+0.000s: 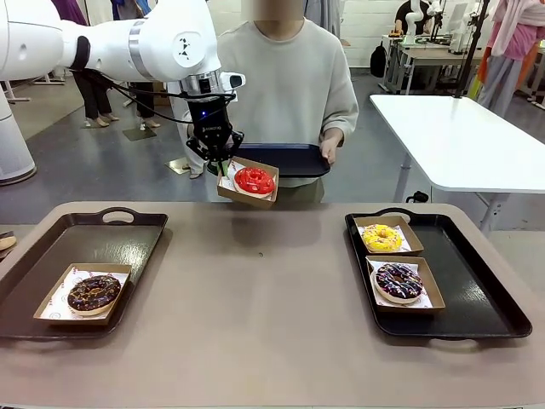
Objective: Individually package the donuts and arrange them on the tray.
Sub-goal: Place the picked Paper togo box on the Handle tray.
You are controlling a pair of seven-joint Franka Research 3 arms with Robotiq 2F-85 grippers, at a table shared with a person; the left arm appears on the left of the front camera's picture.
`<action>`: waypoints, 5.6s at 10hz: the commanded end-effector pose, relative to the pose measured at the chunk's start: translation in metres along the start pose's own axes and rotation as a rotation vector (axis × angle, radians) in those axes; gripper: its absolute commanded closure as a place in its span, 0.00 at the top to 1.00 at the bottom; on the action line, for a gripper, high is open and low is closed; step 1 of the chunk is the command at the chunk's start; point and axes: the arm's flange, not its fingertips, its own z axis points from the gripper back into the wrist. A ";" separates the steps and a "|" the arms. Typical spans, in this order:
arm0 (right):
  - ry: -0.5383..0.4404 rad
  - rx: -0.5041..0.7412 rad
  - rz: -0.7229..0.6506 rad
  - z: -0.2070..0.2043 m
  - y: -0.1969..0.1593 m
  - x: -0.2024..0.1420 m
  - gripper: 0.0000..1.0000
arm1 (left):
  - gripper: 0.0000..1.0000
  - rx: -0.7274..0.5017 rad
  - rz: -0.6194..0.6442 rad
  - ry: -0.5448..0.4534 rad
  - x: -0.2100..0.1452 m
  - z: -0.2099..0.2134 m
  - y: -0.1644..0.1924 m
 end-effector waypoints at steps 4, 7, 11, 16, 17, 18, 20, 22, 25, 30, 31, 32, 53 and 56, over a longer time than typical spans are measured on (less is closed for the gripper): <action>-0.018 -0.003 0.001 -0.002 -0.001 -0.004 1.00 | 0.01 0.020 -0.006 -0.007 -0.025 0.032 0.067; -0.018 -0.003 0.001 -0.002 -0.001 -0.004 1.00 | 0.01 0.021 0.055 -0.004 -0.050 0.046 0.151; -0.018 -0.003 0.001 -0.002 -0.001 -0.004 1.00 | 0.01 0.074 0.186 -0.038 -0.096 0.053 0.244; -0.018 -0.003 0.001 -0.002 -0.001 -0.004 1.00 | 0.01 0.107 0.224 -0.045 -0.108 0.041 0.292; -0.018 -0.003 0.001 -0.002 -0.001 -0.004 1.00 | 0.01 0.084 0.267 -0.016 -0.104 0.044 0.298; -0.018 -0.003 0.001 -0.002 -0.001 -0.004 1.00 | 0.01 0.084 0.267 -0.016 -0.104 0.044 0.298; -0.018 -0.003 0.001 -0.002 -0.001 -0.004 1.00 | 0.01 0.084 0.267 -0.016 -0.104 0.044 0.298; -0.018 -0.003 0.001 -0.002 -0.001 -0.004 1.00 | 0.01 0.086 0.263 -0.017 -0.104 0.041 0.298; -0.018 -0.003 0.001 -0.002 -0.001 -0.004 1.00 | 0.01 0.058 0.206 -0.004 -0.074 0.022 0.301; -0.018 -0.003 0.001 -0.002 -0.001 -0.004 1.00 | 0.01 0.035 0.123 -0.005 -0.059 -0.010 0.308; -0.018 -0.003 0.001 -0.002 -0.001 -0.004 1.00 | 0.01 0.038 0.114 -0.012 -0.059 -0.016 0.308; -0.018 -0.003 0.001 -0.002 -0.001 -0.004 1.00 | 0.01 0.042 0.108 -0.012 -0.059 -0.021 0.310; -0.018 -0.003 0.001 -0.002 -0.001 -0.004 1.00 | 0.84 0.093 0.015 -0.011 -0.061 -0.070 0.313; -0.018 -0.003 0.001 -0.002 -0.001 -0.004 1.00 | 1.00 0.089 0.015 -0.003 -0.061 -0.068 0.313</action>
